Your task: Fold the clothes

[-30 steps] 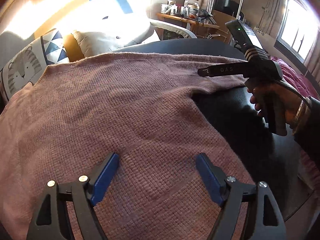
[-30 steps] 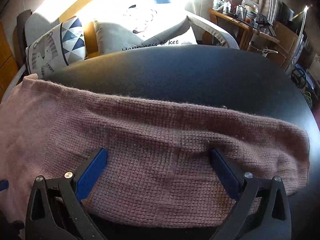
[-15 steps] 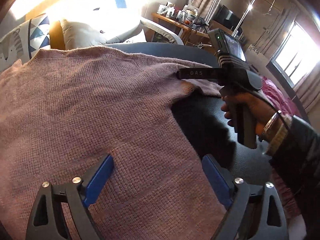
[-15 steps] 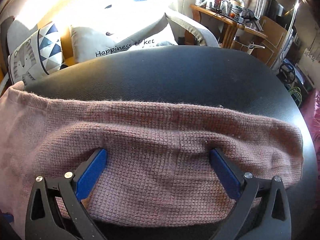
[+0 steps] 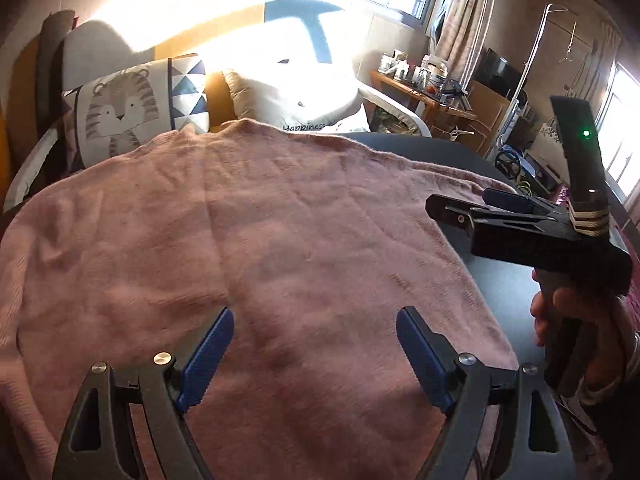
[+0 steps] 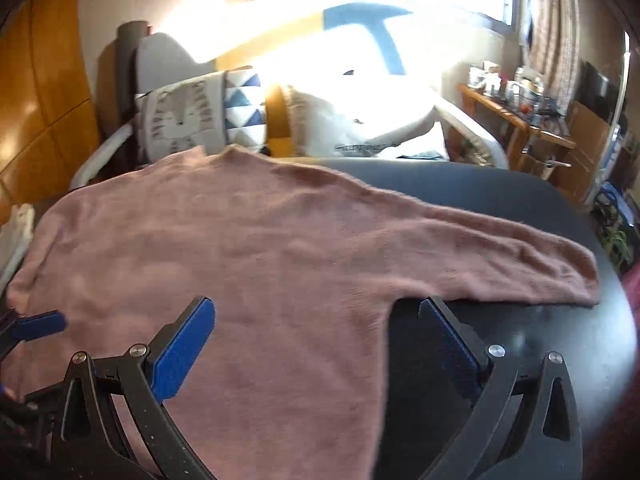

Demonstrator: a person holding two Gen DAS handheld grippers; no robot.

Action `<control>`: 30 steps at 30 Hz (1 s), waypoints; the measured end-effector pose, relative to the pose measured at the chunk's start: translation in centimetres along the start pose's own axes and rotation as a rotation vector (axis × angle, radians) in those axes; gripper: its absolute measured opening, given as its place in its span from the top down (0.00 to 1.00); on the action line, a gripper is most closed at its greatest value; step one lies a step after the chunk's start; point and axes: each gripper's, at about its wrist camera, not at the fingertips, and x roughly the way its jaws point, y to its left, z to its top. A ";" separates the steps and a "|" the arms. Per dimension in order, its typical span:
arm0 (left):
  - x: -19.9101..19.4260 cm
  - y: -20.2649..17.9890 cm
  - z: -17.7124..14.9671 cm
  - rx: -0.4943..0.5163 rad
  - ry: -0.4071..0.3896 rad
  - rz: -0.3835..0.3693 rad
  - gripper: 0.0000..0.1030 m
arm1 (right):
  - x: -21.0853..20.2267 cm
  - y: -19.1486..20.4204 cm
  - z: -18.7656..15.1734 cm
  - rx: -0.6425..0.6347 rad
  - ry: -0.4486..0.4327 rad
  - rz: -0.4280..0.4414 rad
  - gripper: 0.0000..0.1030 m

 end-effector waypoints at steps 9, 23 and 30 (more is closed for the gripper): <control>-2.4 8.8 -5.8 -0.052 0.025 0.118 0.17 | 3.0 6.4 -6.0 -0.035 0.100 -0.019 0.00; -5.0 23.1 -9.3 -0.057 0.026 0.284 0.15 | 4.6 3.9 -6.7 -0.010 0.130 -0.001 0.00; -6.3 26.8 -8.5 -0.004 0.030 0.443 0.15 | 4.4 4.0 -6.8 -0.014 0.123 -0.004 0.00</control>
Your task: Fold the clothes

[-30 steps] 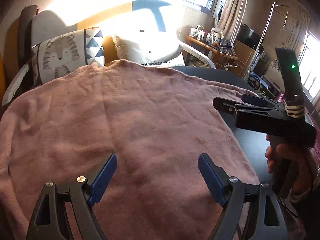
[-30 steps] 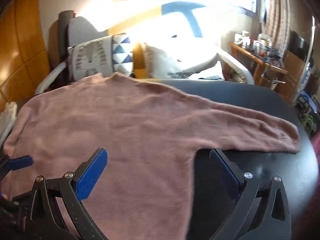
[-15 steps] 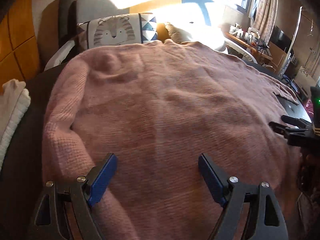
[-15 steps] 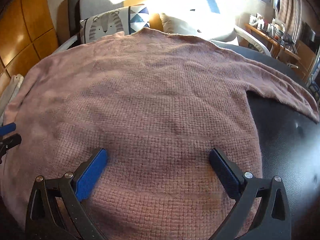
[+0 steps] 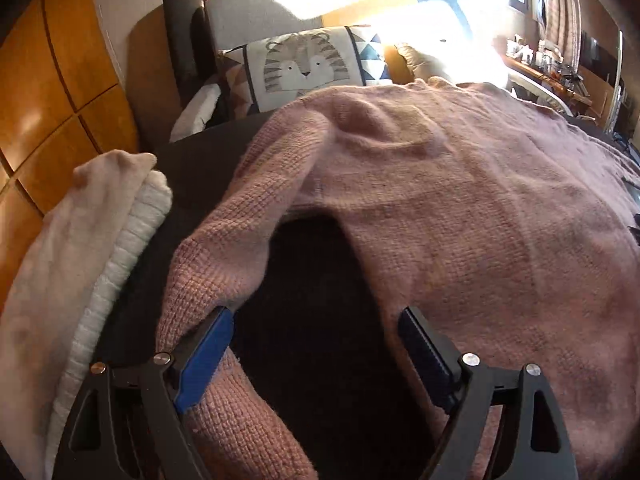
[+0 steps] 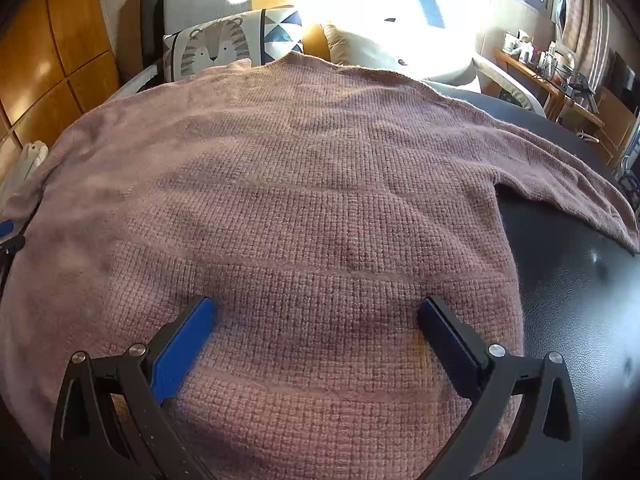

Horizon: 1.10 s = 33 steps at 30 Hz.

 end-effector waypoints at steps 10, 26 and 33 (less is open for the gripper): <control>-0.1 5.3 5.1 -0.109 -0.059 0.084 0.17 | 0.0 0.0 -0.1 0.002 -0.008 0.000 0.00; 10.4 -0.3 10.9 -0.032 -0.041 -0.069 0.14 | 0.0 -0.3 0.1 0.004 -0.004 0.014 0.00; 11.3 2.9 10.8 -0.062 -0.018 -0.048 0.08 | -1.0 -1.1 3.6 -0.014 0.005 0.018 0.00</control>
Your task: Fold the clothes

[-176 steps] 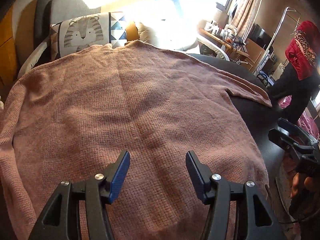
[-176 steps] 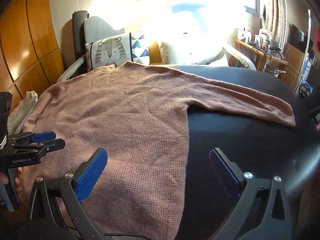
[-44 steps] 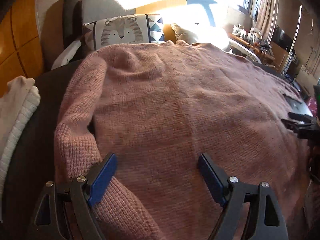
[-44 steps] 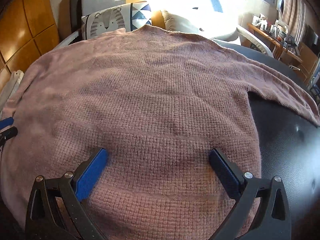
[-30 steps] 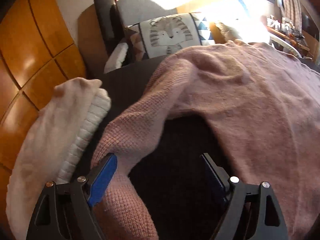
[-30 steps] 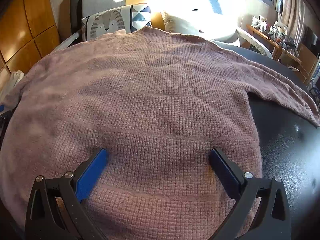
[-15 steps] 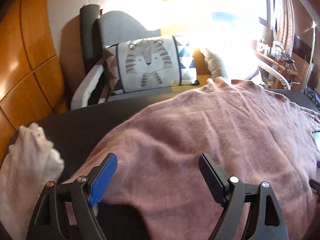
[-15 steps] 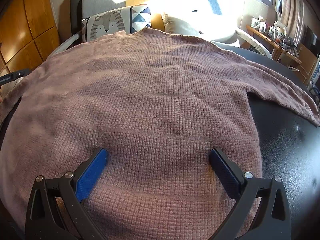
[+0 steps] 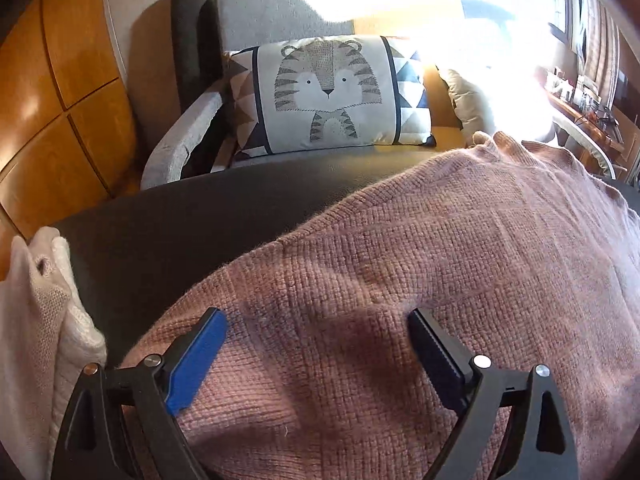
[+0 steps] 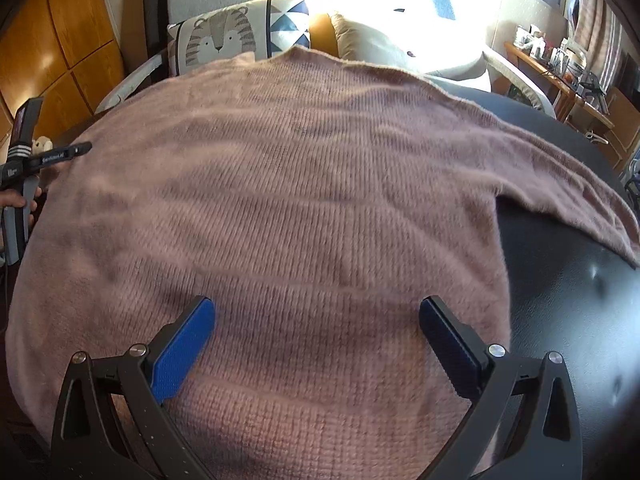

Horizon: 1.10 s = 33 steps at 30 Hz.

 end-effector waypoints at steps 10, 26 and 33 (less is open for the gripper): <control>-0.5 -6.9 3.2 0.157 -0.063 -0.003 0.11 | 7.9 -4.5 10.8 -0.032 -0.009 -0.059 0.00; 2.2 -5.1 5.2 0.113 -0.028 0.046 0.04 | 11.9 -7.1 12.9 0.055 0.033 -0.049 0.00; -5.4 -9.0 1.1 0.146 -0.036 -0.108 0.15 | 1.3 -5.1 7.5 0.014 -0.053 0.036 0.00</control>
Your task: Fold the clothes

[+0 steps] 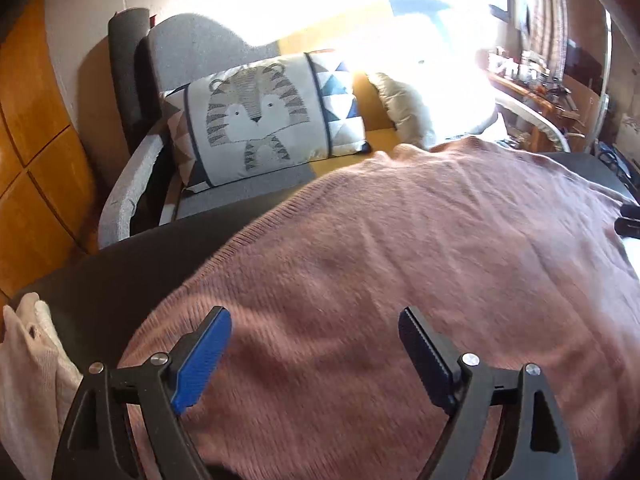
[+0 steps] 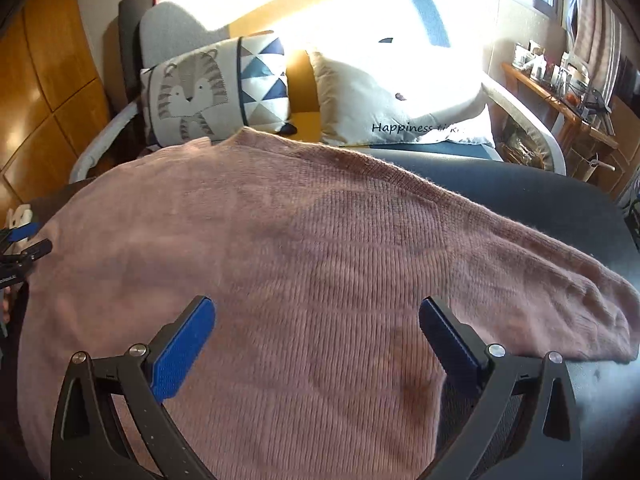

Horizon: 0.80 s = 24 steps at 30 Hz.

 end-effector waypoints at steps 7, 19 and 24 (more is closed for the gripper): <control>-6.9 -6.0 -6.2 0.008 0.015 -0.145 0.15 | -10.7 0.5 -9.6 -0.038 -0.037 -0.058 0.00; -8.7 -7.4 -13.9 -0.108 0.118 -0.101 0.15 | -20.3 -1.6 -17.0 0.092 -0.134 -0.140 0.00; -9.1 -9.5 -13.8 -0.074 0.070 -0.095 0.15 | -14.1 2.8 -16.3 0.096 -0.100 -0.027 0.00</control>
